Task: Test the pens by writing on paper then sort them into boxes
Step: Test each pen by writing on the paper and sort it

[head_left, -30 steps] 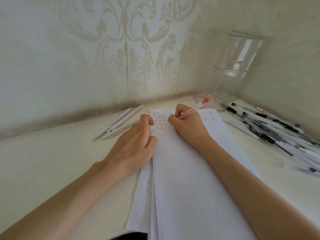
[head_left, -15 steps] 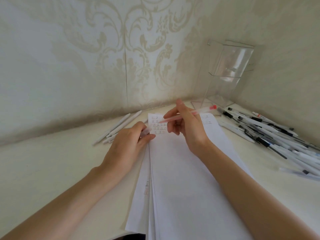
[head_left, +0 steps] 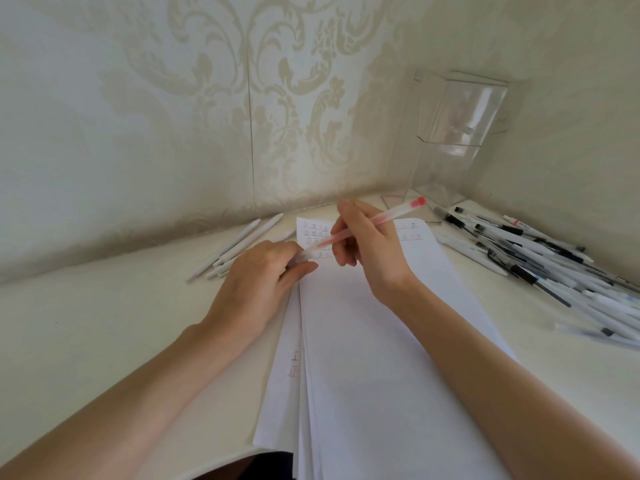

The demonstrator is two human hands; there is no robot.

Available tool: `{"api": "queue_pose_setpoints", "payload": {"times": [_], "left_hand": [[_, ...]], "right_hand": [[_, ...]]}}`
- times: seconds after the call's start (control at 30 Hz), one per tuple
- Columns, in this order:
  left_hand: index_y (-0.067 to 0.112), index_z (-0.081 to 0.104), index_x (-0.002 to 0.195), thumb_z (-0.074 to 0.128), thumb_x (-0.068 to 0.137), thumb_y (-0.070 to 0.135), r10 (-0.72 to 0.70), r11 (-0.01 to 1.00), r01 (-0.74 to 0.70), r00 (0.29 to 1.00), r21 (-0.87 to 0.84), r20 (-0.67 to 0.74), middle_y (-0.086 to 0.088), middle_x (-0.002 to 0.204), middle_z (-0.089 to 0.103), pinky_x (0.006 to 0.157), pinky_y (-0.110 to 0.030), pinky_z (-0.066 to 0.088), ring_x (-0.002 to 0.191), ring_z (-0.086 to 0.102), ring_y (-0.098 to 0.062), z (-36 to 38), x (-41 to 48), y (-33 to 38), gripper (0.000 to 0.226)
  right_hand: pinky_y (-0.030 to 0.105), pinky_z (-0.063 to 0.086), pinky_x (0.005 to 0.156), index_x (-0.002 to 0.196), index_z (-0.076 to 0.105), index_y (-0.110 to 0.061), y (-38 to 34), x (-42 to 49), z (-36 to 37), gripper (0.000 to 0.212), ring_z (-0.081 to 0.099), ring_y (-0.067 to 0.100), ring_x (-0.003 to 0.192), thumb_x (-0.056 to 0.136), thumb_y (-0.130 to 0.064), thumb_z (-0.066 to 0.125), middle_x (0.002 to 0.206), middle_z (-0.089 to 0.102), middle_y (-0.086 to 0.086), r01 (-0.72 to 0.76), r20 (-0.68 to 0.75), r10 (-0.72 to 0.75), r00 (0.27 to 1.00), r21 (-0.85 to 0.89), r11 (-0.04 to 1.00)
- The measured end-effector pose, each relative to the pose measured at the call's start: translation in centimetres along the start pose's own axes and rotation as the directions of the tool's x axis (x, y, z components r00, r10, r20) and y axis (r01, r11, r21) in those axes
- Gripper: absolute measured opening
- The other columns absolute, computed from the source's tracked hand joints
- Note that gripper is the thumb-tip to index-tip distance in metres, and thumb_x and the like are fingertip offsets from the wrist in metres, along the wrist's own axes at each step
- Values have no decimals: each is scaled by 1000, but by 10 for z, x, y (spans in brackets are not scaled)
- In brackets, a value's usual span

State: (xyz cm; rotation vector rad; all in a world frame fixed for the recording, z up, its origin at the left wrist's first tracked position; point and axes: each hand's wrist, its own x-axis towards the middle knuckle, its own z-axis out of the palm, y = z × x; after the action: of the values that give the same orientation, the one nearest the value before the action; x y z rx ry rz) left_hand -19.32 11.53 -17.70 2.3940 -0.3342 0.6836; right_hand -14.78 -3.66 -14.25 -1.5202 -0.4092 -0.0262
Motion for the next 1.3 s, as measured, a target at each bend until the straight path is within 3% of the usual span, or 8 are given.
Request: {"api": "queue_pose_setpoints", "payload": {"times": [0.17, 0.53, 0.67, 0.87, 1.03, 1.13, 1.2, 1.3], "left_hand": [[10, 48, 71, 46, 86, 42, 19, 1000, -19, 1000, -21, 4, -6, 61, 52, 52, -38, 40, 56, 49, -23, 1, -1, 1, 36], [19, 36, 71, 25, 85, 53, 163, 971, -112, 958, -213, 236, 7, 55, 37, 47, -23, 27, 48, 37, -11, -11, -7, 59, 38], [25, 31, 69, 17, 85, 55, 328, 925, -211, 864, -317, 383, 9, 53, 35, 49, -19, 30, 49, 40, -7, -4, -15, 121, 36], [34, 28, 72, 15, 87, 51, 585, 800, -376, 660, -468, 470, 12, 61, 44, 56, -19, 37, 59, 50, -7, 35, -51, 221, 27], [24, 42, 89, 33, 96, 46, 782, 618, -686, 483, -384, 394, 6, 69, 44, 58, -27, 33, 60, 42, -15, 96, -92, 285, 25], [13, 58, 101, 35, 87, 53, 792, 575, -776, 449, -259, 415, -2, 91, 58, 72, -35, 48, 82, 55, -20, 129, -119, 298, 48], [10, 60, 109, 40, 86, 50, 785, 540, -800, 366, -263, 500, -4, 101, 60, 81, -36, 51, 92, 58, -21, 147, -138, 296, 51], [13, 64, 105, 50, 84, 43, 748, 560, -771, 314, -302, 585, -2, 103, 61, 85, -33, 49, 94, 60, -19, 157, -155, 283, 39]], "right_hand": [[23, 24, 41, 56, 46, -6, -6, 0, -2, 41, 32, 17, 39, 96, -8, 41, 36, 44, 4, -3, -6, 4, 1000, 37, 999], [24, 23, 41, 49, 42, -13, -46, -40, -16, 47, 30, 17, 38, 95, -9, 40, 44, 39, 10, -24, -33, 26, 999, 45, 999], [20, 16, 39, 53, 33, -11, -72, -94, -54, 39, 24, 13, 38, 90, -7, 42, 39, 34, -3, 27, -218, -6, 976, 93, 995], [32, 11, 43, 59, 20, -10, -98, -207, -126, 35, 19, 31, 43, 84, -14, 44, 48, 16, 22, 77, -421, -47, 906, 54, 996], [16, 25, 37, 60, 42, -6, -98, -314, -193, 40, 33, 11, 32, 98, -16, 44, 43, 38, 14, -189, -520, 58, 852, -202, 961], [14, 30, 42, 68, 49, -8, -77, -365, -226, 35, 42, 7, 36, 96, -30, 47, 42, 48, -1, -516, -580, 260, 772, -333, 789], [14, 36, 52, 71, 53, -13, -49, -395, -241, 34, 48, 3, 47, 93, -39, 55, 51, 56, -5, -750, -568, 491, 660, -466, 470], [26, 42, 72, 77, 56, -22, -2, -435, -254, 30, 56, 11, 80, 83, -50, 63, 87, 64, -2, -800, -495, 714, 495, -581, 152]]}}
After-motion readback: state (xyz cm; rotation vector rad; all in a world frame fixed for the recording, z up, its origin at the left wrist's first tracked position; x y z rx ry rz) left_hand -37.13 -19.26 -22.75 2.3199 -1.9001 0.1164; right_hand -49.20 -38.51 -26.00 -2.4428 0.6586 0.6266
